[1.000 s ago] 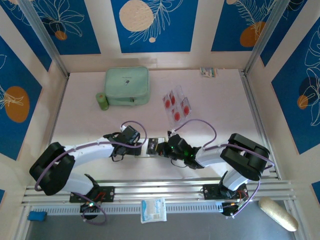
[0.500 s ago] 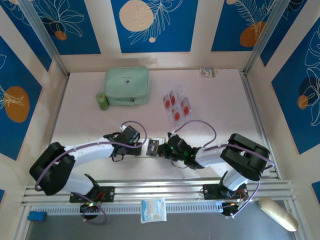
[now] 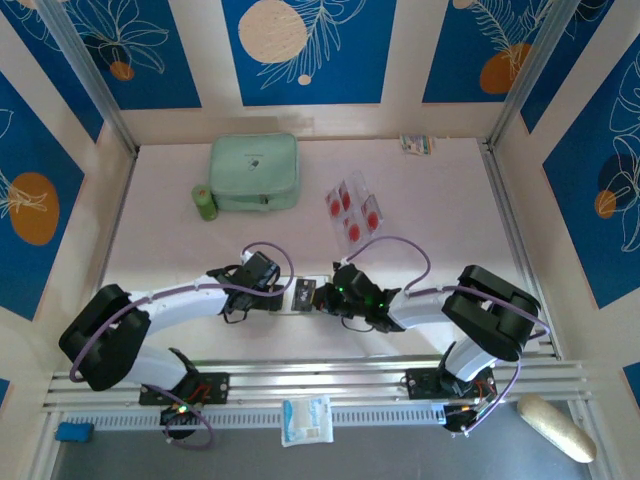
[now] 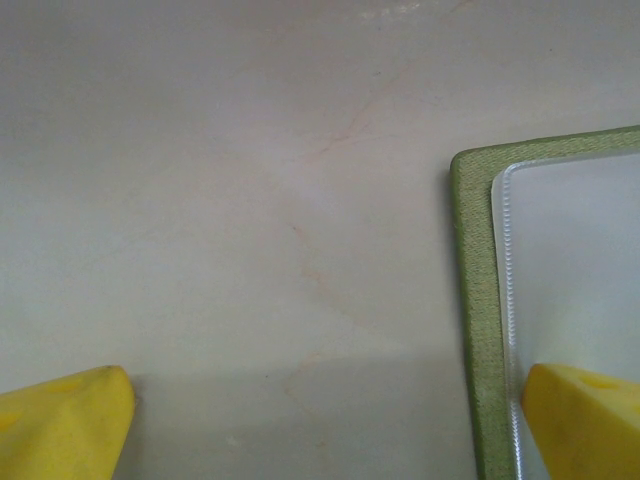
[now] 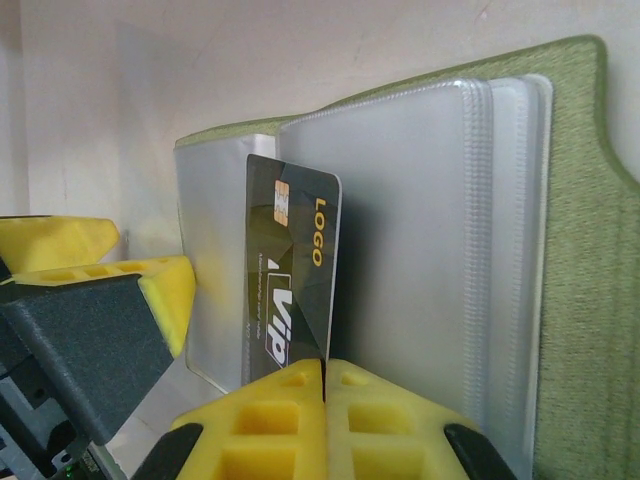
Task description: Put the credit cards into the card holder
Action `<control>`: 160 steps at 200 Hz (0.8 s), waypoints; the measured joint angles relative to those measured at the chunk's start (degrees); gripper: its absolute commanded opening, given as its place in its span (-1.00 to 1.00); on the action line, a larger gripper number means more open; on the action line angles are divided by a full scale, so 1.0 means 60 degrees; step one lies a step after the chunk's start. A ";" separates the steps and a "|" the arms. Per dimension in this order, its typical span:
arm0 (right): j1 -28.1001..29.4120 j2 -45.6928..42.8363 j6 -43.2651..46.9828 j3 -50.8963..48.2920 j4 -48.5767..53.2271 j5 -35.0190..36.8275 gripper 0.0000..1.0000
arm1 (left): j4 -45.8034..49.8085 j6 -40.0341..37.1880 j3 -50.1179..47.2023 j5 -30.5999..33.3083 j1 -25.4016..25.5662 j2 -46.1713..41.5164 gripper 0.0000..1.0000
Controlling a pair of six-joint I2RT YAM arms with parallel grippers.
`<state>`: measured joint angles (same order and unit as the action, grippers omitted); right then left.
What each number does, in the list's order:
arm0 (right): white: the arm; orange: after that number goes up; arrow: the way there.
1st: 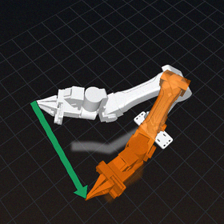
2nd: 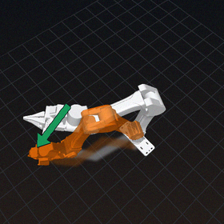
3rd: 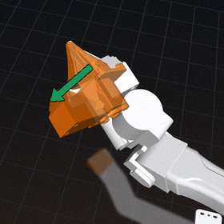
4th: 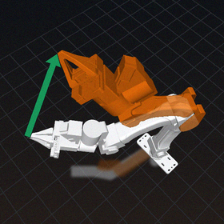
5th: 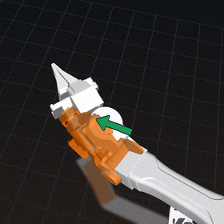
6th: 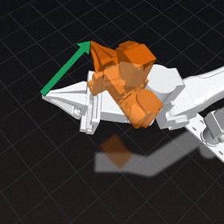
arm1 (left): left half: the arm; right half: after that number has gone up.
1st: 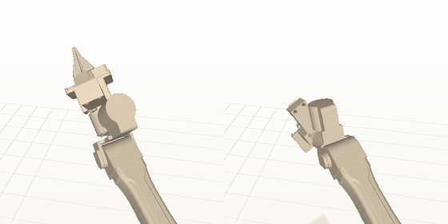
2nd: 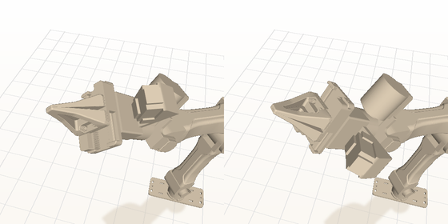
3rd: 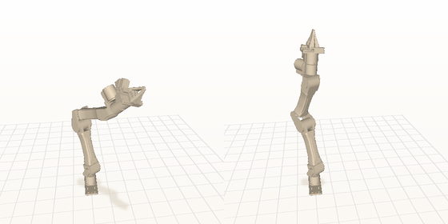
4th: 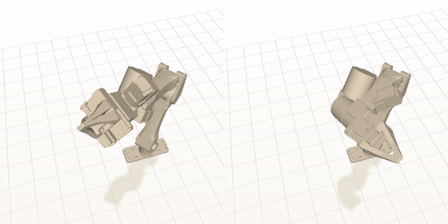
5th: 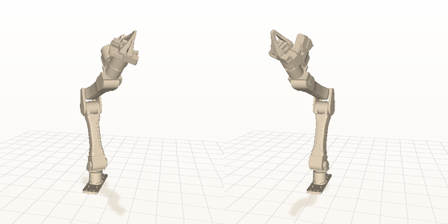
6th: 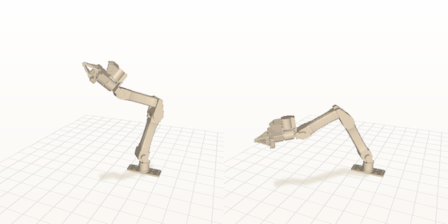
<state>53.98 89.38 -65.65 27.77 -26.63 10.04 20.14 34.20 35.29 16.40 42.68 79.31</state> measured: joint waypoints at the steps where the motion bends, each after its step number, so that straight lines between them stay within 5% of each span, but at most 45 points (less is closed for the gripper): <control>1: 0.0000 0.0000 -0.0004 0.0011 0.0015 -0.0007 -1.00 | 0.0000 0.0000 0.0000 0.0000 0.0000 0.0000 1.00; 160: -0.0288 0.0339 -0.0251 0.0572 0.0732 -0.0758 -1.00 | -0.0066 0.0004 -0.0029 0.0000 0.0000 0.0000 1.00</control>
<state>52.25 91.42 -67.16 31.20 -22.24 5.50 19.75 34.22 35.11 16.40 42.68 79.31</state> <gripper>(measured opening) 0.061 0.998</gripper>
